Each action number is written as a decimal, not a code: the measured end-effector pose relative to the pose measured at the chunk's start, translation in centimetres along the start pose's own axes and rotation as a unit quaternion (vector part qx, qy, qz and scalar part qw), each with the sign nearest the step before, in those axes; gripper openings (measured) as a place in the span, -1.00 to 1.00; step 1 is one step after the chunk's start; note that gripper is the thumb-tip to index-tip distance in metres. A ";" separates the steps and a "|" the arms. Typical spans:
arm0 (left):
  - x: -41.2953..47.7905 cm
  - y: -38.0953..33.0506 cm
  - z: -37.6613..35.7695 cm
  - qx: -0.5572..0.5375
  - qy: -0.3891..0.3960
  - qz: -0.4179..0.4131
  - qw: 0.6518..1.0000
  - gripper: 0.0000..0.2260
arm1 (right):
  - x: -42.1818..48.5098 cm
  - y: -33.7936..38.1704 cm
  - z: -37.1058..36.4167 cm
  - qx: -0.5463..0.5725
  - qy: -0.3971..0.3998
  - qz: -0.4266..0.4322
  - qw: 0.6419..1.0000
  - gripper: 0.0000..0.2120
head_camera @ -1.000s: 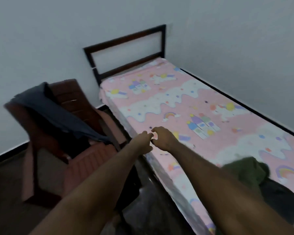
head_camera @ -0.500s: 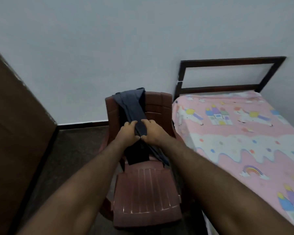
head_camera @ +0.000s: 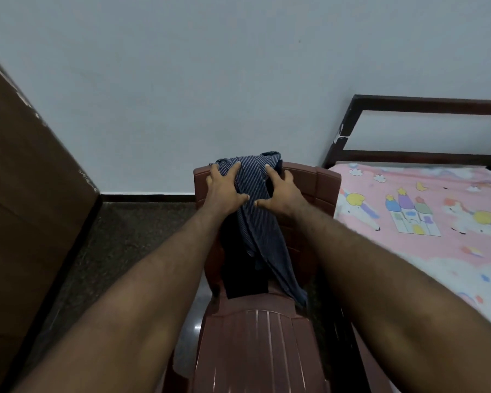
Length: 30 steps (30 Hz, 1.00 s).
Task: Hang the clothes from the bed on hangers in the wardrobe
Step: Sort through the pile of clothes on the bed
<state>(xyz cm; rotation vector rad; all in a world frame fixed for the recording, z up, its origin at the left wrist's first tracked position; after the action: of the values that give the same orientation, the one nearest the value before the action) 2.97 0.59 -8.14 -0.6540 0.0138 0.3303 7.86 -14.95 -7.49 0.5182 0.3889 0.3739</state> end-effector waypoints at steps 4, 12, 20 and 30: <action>3.3 1.4 -0.8 -0.023 -0.001 -0.002 1.000 -0.21 | 3.7 -0.7 -0.1 -0.026 -0.016 -0.003 1.000 -0.06; 5.1 2.1 -1.8 -0.176 -0.062 -0.012 0.982 -0.32 | 6.5 -0.7 -2.1 0.048 -0.078 0.043 0.995 -0.24; 6.0 -0.7 -2.1 -0.283 -0.101 0.030 0.953 -0.50 | 6.0 1.7 -0.6 0.258 -0.171 0.025 0.951 -0.41; 2.6 -12.4 3.2 -0.338 -0.031 -0.087 0.937 -0.63 | 1.5 3.9 10.7 0.199 -0.190 0.046 0.960 -0.70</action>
<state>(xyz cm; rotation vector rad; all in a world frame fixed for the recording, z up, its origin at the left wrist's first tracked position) 8.91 -5.94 1.49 -1.3190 -0.2278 0.1770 12.95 -15.46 2.84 0.9864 0.0637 0.2756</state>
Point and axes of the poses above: each hand's wrist, its own x-axis towards the middle knuckle, its own z-axis out of the back of the hand, y = z × x, the point moved 3 cm from there along x, towards the middle knuckle, and after that the axes turned 6 degrees about y, right-handed, at the moved point
